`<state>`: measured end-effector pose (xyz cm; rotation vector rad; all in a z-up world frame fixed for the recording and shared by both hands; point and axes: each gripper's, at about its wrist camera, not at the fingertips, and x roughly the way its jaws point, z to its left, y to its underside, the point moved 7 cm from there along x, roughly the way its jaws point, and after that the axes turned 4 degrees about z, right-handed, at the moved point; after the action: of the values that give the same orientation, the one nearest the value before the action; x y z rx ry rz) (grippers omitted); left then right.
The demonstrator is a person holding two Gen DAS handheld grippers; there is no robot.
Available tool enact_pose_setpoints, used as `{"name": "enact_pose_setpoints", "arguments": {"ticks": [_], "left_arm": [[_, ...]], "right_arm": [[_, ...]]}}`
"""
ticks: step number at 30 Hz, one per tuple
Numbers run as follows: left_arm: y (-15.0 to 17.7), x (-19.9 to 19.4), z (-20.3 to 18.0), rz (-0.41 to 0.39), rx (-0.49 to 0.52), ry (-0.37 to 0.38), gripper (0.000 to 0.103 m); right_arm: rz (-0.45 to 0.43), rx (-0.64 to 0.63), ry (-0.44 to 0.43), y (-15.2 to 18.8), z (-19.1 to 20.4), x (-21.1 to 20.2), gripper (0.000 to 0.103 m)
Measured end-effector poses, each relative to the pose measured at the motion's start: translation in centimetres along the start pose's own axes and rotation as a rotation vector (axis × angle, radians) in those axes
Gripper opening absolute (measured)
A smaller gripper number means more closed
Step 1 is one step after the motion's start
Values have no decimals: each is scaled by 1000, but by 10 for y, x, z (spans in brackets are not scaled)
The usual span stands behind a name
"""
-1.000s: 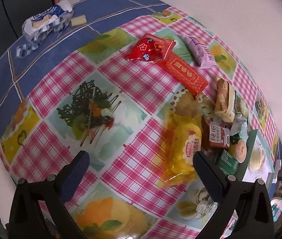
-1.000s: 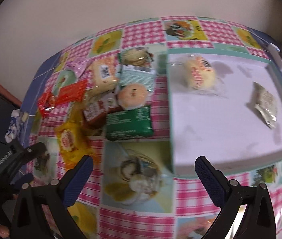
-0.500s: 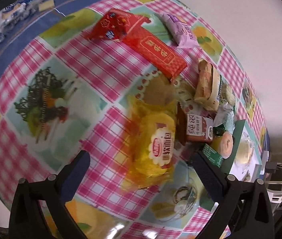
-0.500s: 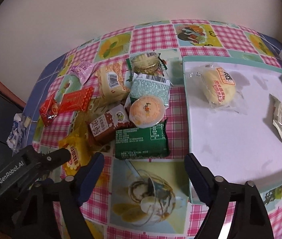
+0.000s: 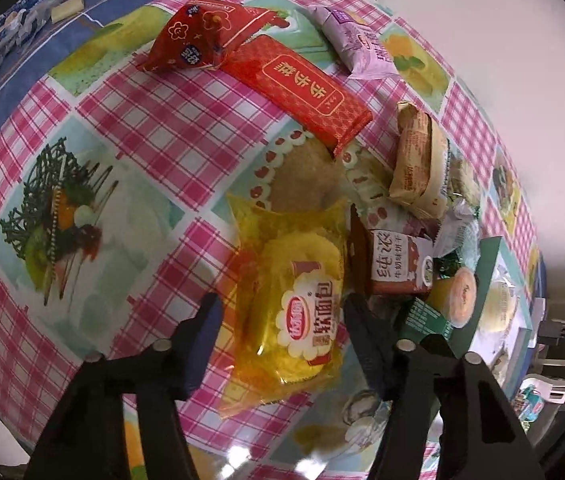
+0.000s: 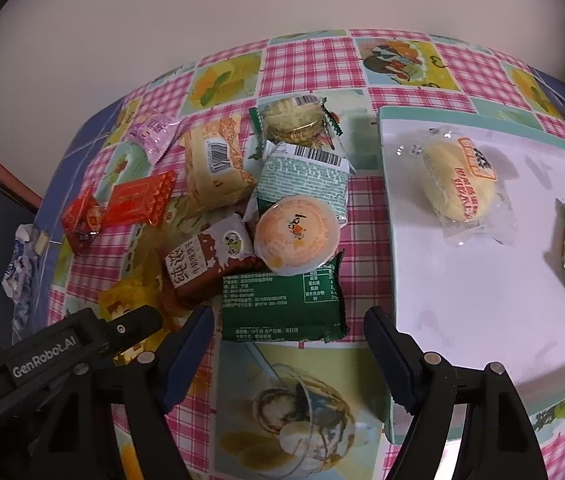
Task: Organize snacks
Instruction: 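Grasp the yellow bread bag with the left tool while the right tool grasps the green packet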
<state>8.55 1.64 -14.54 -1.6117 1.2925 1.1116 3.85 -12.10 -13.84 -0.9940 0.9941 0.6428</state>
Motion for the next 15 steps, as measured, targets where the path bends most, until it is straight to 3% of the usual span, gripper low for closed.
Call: {"name": "enact_pose_setpoints", "arguments": {"ticks": [15], "left_arm": [[-11,6,4,-4,15,-61,62]], "right_arm": [[47,-57,69,6,8,28,80]]}}
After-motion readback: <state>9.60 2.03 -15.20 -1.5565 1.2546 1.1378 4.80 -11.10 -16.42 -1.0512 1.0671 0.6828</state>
